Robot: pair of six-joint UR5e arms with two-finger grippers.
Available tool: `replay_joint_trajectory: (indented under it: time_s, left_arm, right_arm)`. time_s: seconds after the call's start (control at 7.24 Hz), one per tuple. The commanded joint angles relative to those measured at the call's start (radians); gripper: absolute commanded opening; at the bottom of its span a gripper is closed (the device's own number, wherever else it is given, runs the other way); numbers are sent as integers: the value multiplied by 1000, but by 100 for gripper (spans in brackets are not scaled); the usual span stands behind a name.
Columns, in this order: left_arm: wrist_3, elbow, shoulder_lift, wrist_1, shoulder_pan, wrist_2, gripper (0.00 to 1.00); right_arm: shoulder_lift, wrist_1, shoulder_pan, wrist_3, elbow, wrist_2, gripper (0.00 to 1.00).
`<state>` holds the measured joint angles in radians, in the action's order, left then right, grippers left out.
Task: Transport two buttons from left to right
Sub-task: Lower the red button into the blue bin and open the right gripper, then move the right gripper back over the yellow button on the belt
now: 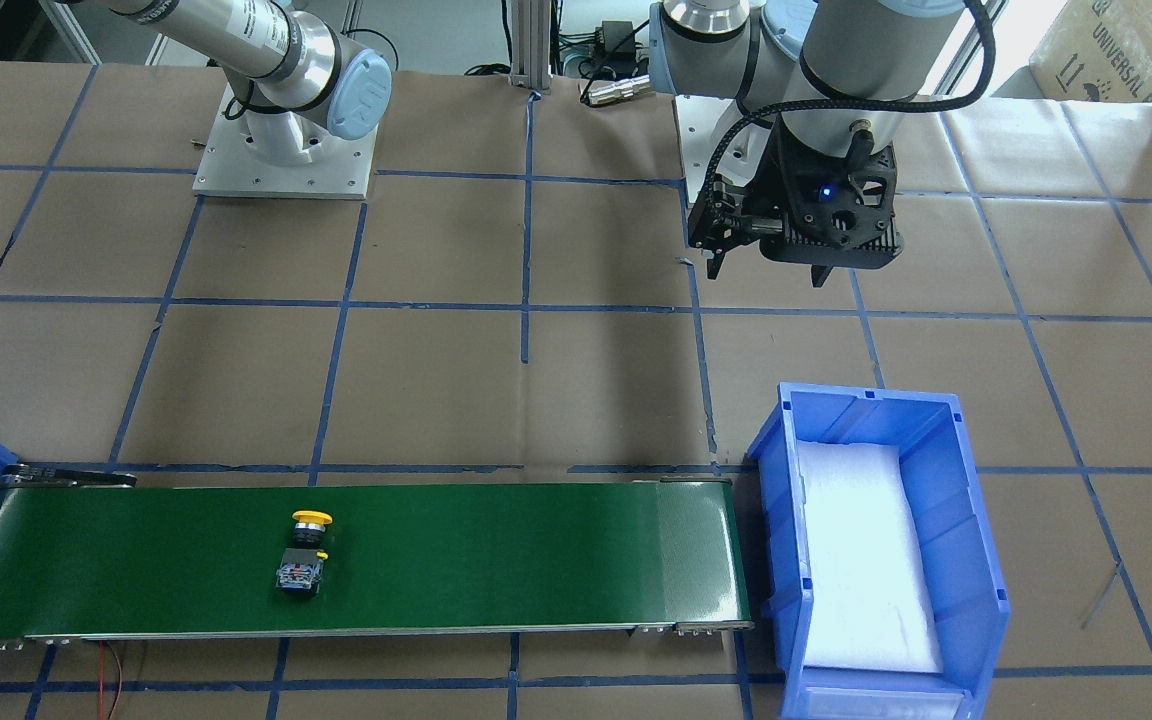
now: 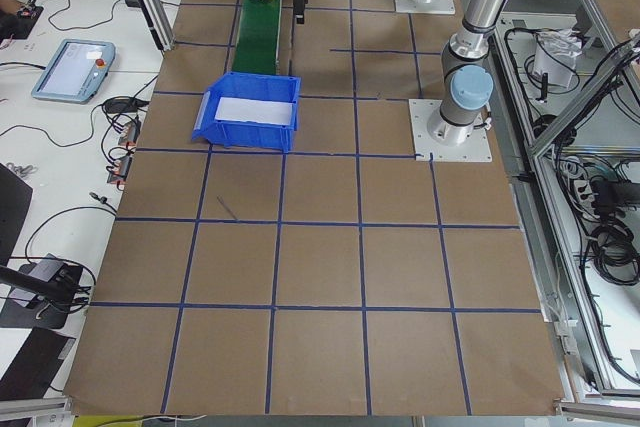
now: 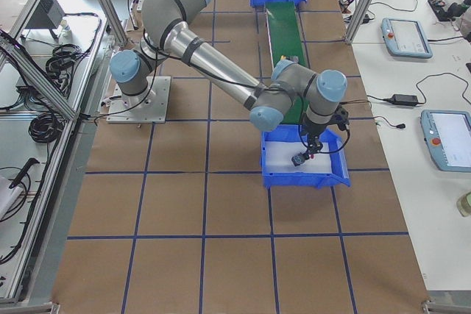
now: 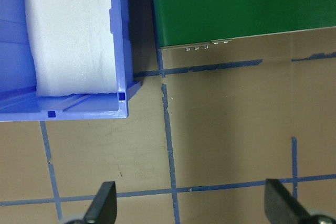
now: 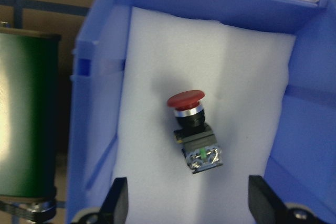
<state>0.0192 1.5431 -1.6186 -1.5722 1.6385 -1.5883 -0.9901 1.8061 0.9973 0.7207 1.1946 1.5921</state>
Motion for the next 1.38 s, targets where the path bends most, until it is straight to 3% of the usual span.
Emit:
replay_joint_trajectory:
  time_s: [0.0,0.28,0.55,0.69,0.97,1.24]
  left_arm:
    - [1,0,0,0,0,-1,100]
    - [1,2,0,0,0,-1,100]
    - [2,2,0,0,0,-1,100]
    - [1,2,0,0,0,-1,100]
    - [2,2,0,0,-2,-1,100]
    - [2,0,2,0,-2,-1,100]
  right_arm:
    - [-102,-158,108,-62,-20,3,100]
    - [-110,-178,266,-145,12,3,100]
    - [-117,-153,399,-284,118,-12,100]
    - [-117,-78,415,-373,128,-14,100]
    - [-99,-50,448,-403,178,-23,100]
    - [-62,132,504,-481,221,-31,100]
